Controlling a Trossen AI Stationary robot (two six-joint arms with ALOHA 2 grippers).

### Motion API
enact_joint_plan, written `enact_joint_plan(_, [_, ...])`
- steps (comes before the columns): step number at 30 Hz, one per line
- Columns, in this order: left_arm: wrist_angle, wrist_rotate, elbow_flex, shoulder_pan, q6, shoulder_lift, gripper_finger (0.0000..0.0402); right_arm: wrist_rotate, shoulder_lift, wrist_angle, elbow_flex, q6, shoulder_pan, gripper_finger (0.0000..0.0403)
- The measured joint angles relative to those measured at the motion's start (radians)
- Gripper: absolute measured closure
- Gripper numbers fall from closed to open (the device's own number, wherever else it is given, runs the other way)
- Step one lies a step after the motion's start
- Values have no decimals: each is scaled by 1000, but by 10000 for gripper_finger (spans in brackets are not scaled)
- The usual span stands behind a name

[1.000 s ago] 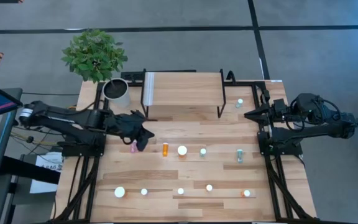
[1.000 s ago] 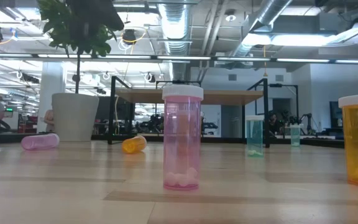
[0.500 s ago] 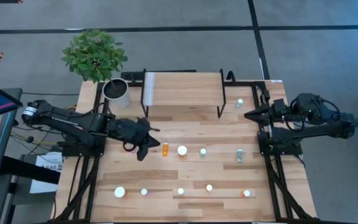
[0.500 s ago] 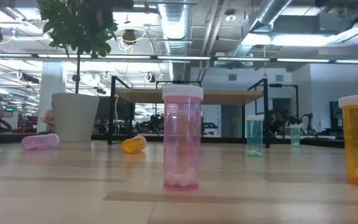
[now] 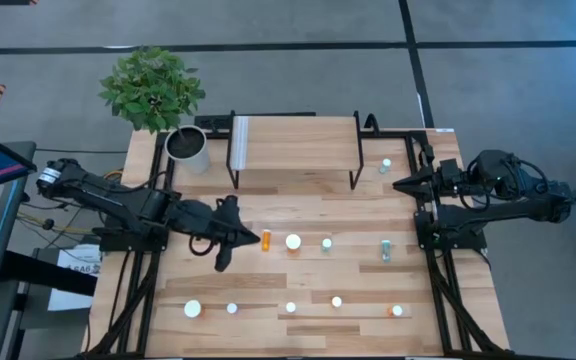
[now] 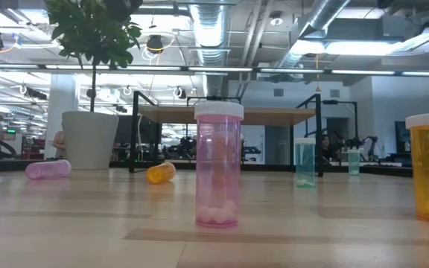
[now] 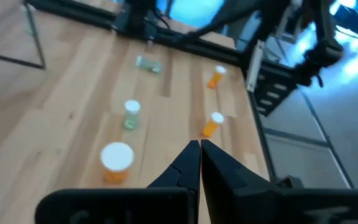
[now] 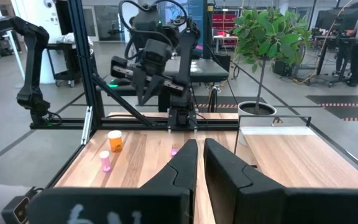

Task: Pick and place medicine bottles onto shelf by color
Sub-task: Put the top large orange pill bottle on the shelf

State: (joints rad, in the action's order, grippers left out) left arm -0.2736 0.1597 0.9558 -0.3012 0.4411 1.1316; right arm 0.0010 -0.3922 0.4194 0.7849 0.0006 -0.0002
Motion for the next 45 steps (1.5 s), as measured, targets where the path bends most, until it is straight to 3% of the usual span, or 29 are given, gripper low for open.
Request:
enact_joint_plan(7, [-52,70,0,0,111,25,401,0,0,0,0,0,0,347])
enact_joint_plan(21, [200,-4,0,0,-140,364,397,0,0,21,0,0,0,347])
enact_joint_plan(25, [252,7,0,11,-180,436,365,0,0,23,0,0,0,347])
enact_joint_plan(30, [293,18,0,21,-201,494,292,0,0,24,0,0,0,347])
enact_joint_plan(36, [268,125,0,21,-229,508,214,0,0,25,0,0,0,347])
enact_joint_plan(45, [264,125,0,10,-247,507,187,0,0,24,0,0,0,347])
